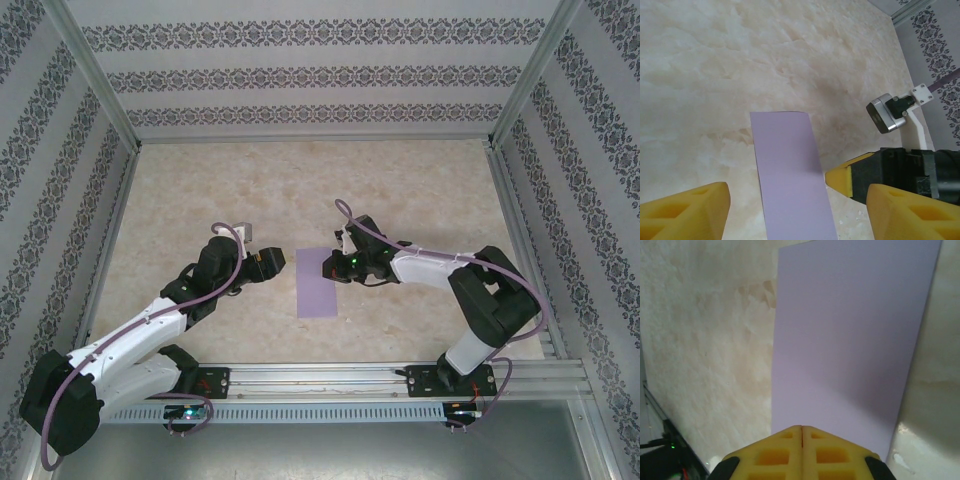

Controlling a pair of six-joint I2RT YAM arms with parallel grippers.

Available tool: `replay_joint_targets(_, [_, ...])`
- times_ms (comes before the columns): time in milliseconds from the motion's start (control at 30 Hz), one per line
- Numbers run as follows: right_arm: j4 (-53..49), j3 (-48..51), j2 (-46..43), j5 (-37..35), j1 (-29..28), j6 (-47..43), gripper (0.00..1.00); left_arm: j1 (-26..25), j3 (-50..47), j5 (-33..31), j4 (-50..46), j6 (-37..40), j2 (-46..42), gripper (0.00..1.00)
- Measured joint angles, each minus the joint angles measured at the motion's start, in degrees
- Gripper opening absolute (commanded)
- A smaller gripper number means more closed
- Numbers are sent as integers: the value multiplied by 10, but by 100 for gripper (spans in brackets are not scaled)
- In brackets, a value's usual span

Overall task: Fold a paper plane with a square sheet of paper (fold left side to right side)
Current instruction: Third fold the triangle at the center of the table.

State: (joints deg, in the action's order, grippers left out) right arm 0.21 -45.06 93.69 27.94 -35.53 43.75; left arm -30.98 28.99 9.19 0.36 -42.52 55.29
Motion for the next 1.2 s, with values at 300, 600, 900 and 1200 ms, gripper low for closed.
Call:
replay_joint_targets(300, [3, 12, 6, -12, 0, 0, 0, 0, 0, 0, -5, -4, 21, 65])
replay_joint_targets(600, [14, 51, 14, -21, 0, -1, 0, 0, 23, 24, -27, -13, 93, 58])
replay_joint_targets(900, [31, 51, 21, -22, 0, -2, 0, 0, 60, 86, -41, -24, 200, 46])
replay_joint_targets(1200, [31, 51, 21, -22, 0, -2, 0, -9, 95, 131, -53, -31, 285, 40])
